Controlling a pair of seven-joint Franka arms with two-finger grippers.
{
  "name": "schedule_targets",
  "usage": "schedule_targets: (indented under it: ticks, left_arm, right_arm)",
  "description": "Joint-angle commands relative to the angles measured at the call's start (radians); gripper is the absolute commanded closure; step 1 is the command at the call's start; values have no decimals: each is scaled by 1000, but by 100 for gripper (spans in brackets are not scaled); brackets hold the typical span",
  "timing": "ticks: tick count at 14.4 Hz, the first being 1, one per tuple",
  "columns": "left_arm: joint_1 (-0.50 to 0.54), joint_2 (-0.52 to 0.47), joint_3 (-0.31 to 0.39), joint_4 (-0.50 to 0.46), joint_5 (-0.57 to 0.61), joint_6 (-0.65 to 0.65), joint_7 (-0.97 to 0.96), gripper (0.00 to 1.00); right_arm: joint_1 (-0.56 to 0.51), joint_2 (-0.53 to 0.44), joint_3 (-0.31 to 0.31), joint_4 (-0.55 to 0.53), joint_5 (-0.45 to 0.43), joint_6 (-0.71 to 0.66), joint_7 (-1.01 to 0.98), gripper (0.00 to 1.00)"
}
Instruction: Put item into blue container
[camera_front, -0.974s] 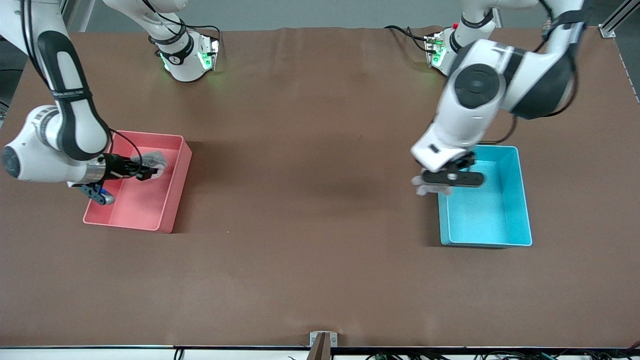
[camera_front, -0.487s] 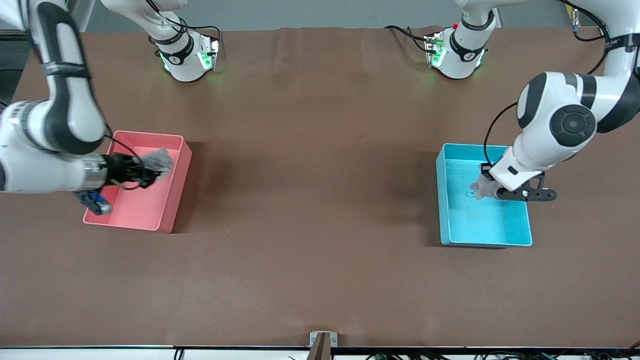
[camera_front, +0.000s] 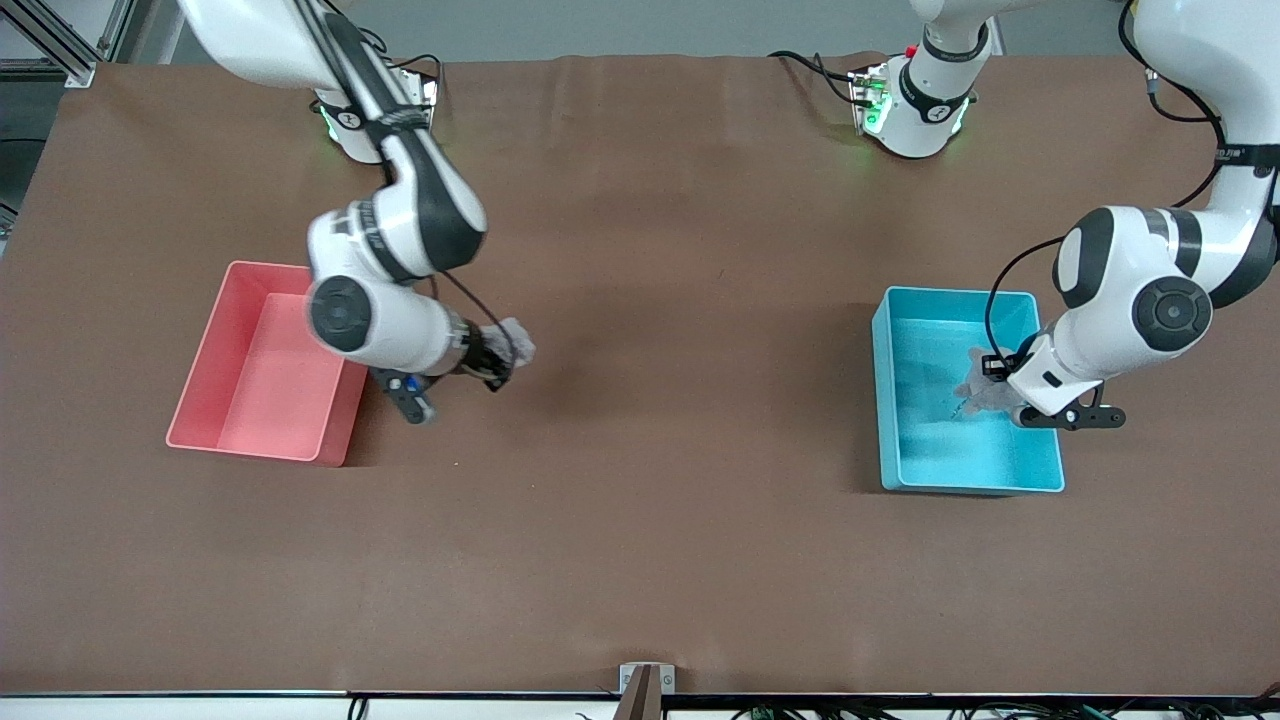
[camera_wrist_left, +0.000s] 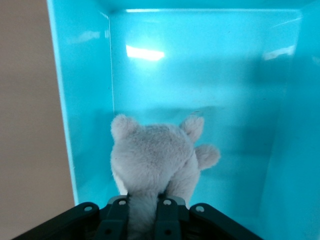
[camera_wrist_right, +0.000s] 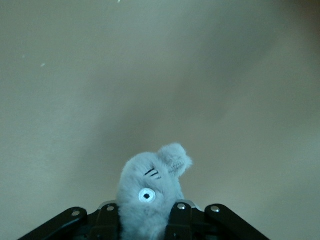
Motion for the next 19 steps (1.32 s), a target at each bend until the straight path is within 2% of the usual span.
schedule_targets:
  ticks: [1, 4, 9, 10, 11, 12, 13, 16, 19]
  left_arm:
    - [20, 42, -7, 5, -3, 30, 11, 94]
    - [50, 94, -8, 5, -2, 54, 11, 92]
    - [53, 132, -8, 9, -2, 70, 11, 82]
    - [51, 132, -8, 9, -2, 70, 11, 81]
    - [45, 126, -8, 11, -2, 61, 10, 75]
    - [42, 123, -11, 12, -2, 55, 5, 47]
    - [44, 120, -13, 14, -2, 51, 11, 0]
    - [39, 73, -30, 38, -3, -10, 8, 0]
    - [39, 60, -114, 155, -14, -195, -27, 0]
  right_arm:
    - [80, 136, -16, 136, 3, 44, 159, 99]
    - [162, 251, -21, 225, -8, 120, 302, 99]
    - [225, 323, -21, 225, -26, 266, 381, 96]
    - [226, 328, -21, 227, -34, 271, 381, 83]
    - [223, 328, -21, 227, -35, 272, 378, 45]
    - [225, 328, -22, 227, -38, 271, 375, 12]
    - [225, 325, -22, 228, -57, 271, 371, 0]
    - [203, 313, -24, 273, -112, 221, 358, 0]
    - [130, 299, -21, 386, -130, -12, 231, 0]
